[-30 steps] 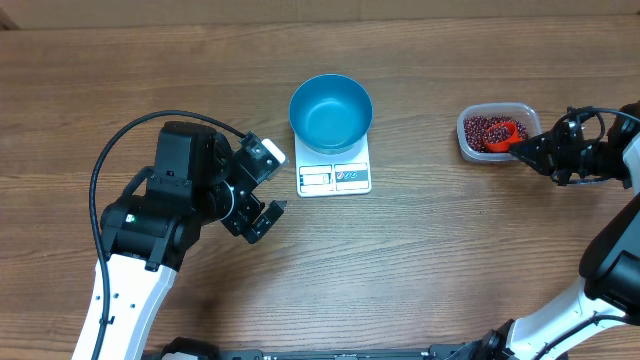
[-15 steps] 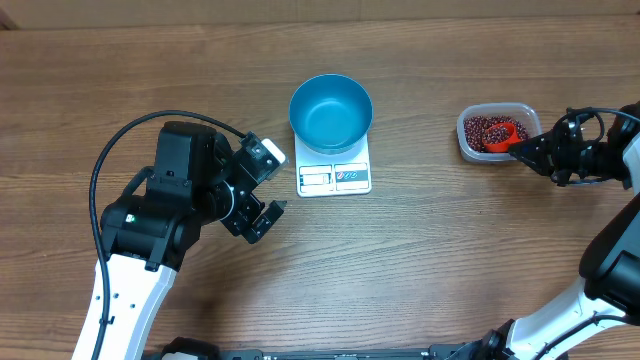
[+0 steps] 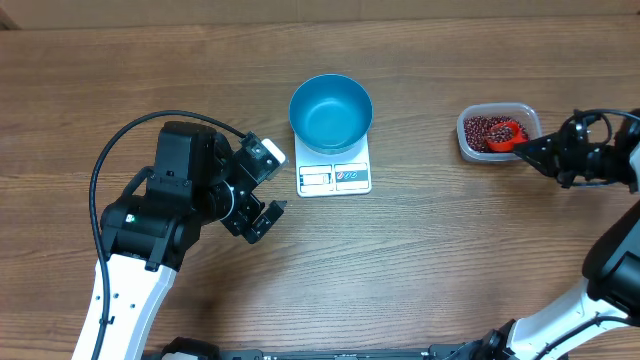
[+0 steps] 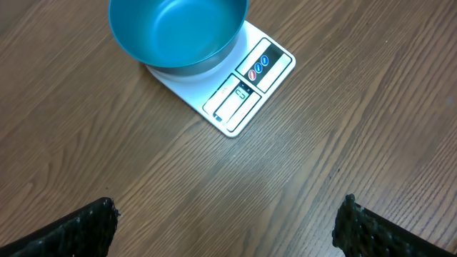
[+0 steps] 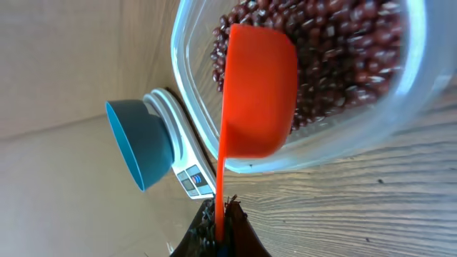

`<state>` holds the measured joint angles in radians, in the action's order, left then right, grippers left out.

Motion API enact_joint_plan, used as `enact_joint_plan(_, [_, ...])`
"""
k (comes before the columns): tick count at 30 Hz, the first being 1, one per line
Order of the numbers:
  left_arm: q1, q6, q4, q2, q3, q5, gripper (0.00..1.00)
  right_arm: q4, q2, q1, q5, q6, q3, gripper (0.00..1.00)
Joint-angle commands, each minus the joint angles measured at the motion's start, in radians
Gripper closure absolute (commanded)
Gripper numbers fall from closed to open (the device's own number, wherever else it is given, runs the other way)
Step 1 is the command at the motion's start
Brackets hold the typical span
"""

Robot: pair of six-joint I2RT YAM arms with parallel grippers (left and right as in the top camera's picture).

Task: Scoop item into bowl and weigh 150g on scale
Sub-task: 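Lift the filled red scoop out of the tub with the right gripper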

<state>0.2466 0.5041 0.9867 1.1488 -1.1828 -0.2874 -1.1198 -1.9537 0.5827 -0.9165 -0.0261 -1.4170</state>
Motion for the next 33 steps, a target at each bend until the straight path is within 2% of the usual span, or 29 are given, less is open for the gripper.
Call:
enact_joint_plan(1, [-0.005, -0.011, -0.003, 0.003, -0.024, 0.003, 0.0, -0.011, -0.001, 0.043, -0.053, -0.037, 0.004, 0.96])
enact_joint_plan(5, [-0.005, -0.011, -0.003, 0.003, -0.024, 0.003, 0.0, -0.039, -0.001, 0.073, -0.144, -0.113, 0.004, 0.96])
enact_joint_plan(12, [-0.005, -0.011, -0.003, 0.003, -0.024, 0.003, 0.0, -0.056, -0.001, 0.087, -0.153, -0.115, 0.004, 0.96])
enact_joint_plan(19, [-0.005, -0.011, -0.003, 0.003, -0.024, 0.003, 0.0, -0.102, -0.001, 0.087, -0.243, -0.212, 0.004, 0.96])
enact_joint_plan(25, [-0.005, -0.011, -0.003, 0.003, -0.024, 0.003, 0.0, -0.121, -0.001, 0.087, -0.27, -0.219, 0.004, 0.96])
enact_joint_plan(33, [-0.005, -0.011, -0.003, 0.003, -0.024, 0.003, 0.0, -0.162, -0.001, 0.085, -0.38, -0.298, 0.004, 0.96])
